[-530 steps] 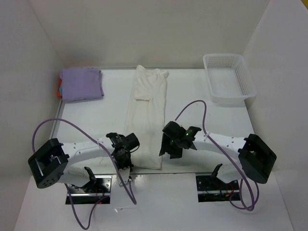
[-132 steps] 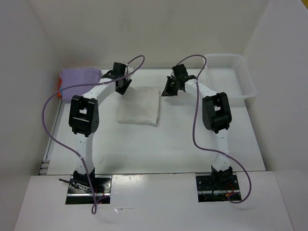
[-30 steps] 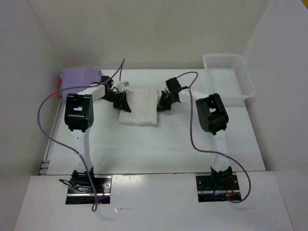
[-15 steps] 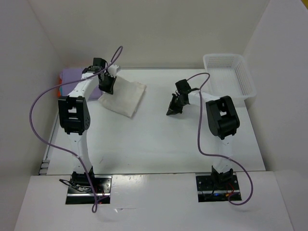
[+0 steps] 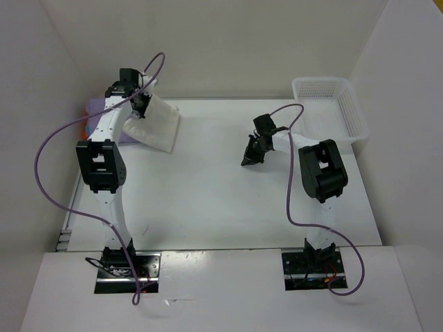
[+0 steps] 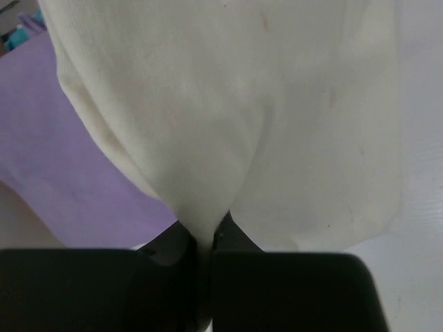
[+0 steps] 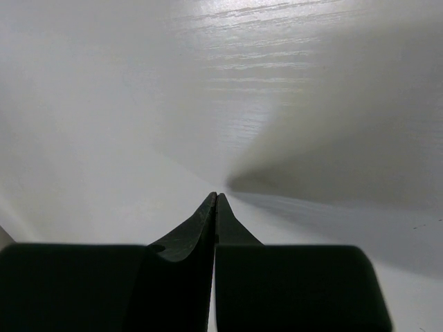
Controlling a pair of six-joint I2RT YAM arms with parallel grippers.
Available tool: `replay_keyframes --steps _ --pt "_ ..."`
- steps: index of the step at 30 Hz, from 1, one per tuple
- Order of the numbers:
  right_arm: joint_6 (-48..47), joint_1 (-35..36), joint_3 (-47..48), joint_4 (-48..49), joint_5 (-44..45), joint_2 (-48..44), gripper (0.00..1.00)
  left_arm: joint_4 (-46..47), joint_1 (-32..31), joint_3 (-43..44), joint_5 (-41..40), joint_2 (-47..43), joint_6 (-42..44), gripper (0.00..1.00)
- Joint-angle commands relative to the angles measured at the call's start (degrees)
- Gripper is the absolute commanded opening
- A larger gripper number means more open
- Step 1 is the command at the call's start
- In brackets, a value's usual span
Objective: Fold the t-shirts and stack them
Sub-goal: Put the neatly folded tshirt into the corner of the board with the left arm
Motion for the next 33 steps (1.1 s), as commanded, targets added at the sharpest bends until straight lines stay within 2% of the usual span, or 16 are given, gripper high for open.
replay_keyframes --steps 1,10,16,25,30,33 --pt "-1.4 -0.3 -1.2 -0.7 1.3 -3.5 0.01 0.1 3.5 5.2 -1.4 -0.4 0.8 0.00" --pt "-1.9 -0.8 -1.8 -1.7 2.9 -3.5 0.01 -3.4 10.4 12.2 3.3 1.6 0.2 0.00" --pt "-1.9 -0.8 -1.8 -2.3 3.4 -3.5 0.01 -2.9 14.1 9.6 6.4 2.1 -0.3 0.00" --pt "-2.5 -0.8 -0.1 -3.9 3.4 -2.5 0.01 -1.8 17.8 9.7 5.2 7.9 -0.9 0.00" --pt "-3.0 -0.8 -0.1 -3.9 2.9 -2.5 0.01 -0.5 20.3 10.8 0.0 9.7 -2.2 0.27" --pt "-3.0 -0.8 -0.1 -3.9 2.9 -2.5 0.02 0.0 21.6 10.3 -1.2 9.7 -2.8 0.34"
